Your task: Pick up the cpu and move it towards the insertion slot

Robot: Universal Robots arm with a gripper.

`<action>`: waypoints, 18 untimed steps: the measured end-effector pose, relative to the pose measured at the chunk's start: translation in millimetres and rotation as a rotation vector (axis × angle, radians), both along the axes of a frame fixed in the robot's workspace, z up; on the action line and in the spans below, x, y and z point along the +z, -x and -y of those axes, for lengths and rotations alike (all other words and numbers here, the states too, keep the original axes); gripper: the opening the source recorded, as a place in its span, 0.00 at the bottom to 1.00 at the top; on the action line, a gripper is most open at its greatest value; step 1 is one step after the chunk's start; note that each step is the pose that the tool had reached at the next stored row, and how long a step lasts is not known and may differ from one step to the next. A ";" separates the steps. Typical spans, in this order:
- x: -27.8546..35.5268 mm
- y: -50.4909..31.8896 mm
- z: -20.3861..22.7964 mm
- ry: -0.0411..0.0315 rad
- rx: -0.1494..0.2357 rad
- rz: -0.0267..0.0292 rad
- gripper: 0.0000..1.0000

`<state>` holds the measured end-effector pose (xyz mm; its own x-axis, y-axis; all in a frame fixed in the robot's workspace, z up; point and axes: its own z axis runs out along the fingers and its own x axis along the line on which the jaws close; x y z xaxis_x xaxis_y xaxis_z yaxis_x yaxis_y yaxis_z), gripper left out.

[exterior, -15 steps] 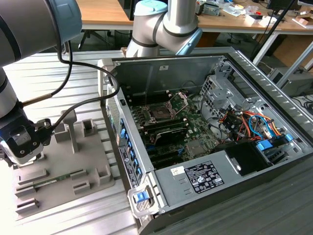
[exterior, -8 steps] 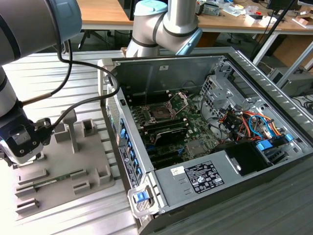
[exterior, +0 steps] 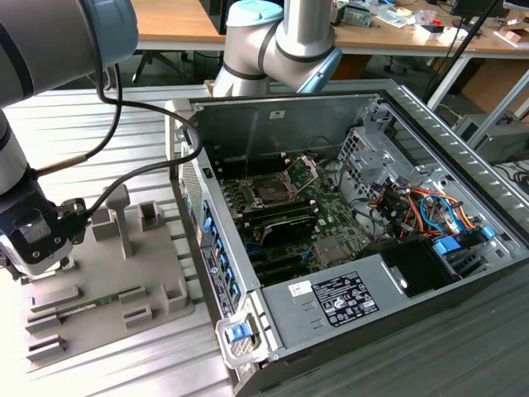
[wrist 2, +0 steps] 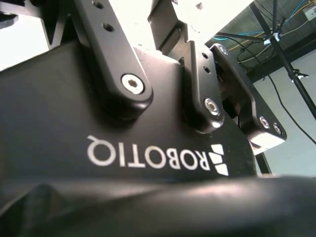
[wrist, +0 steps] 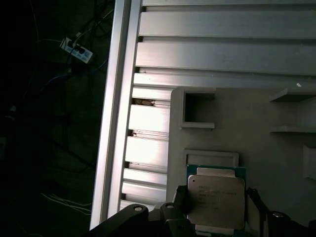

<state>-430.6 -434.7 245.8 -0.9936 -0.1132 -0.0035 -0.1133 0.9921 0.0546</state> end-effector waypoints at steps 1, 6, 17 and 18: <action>0.5 0.0 0.0 0.0000 0.000 0.0000 0.55; 1.9 0.0 0.0 0.0000 0.000 0.0001 0.55; 4.6 0.0 0.0 0.0000 0.000 -0.0001 0.55; 4.8 0.0 0.0 0.0000 0.000 0.0000 0.55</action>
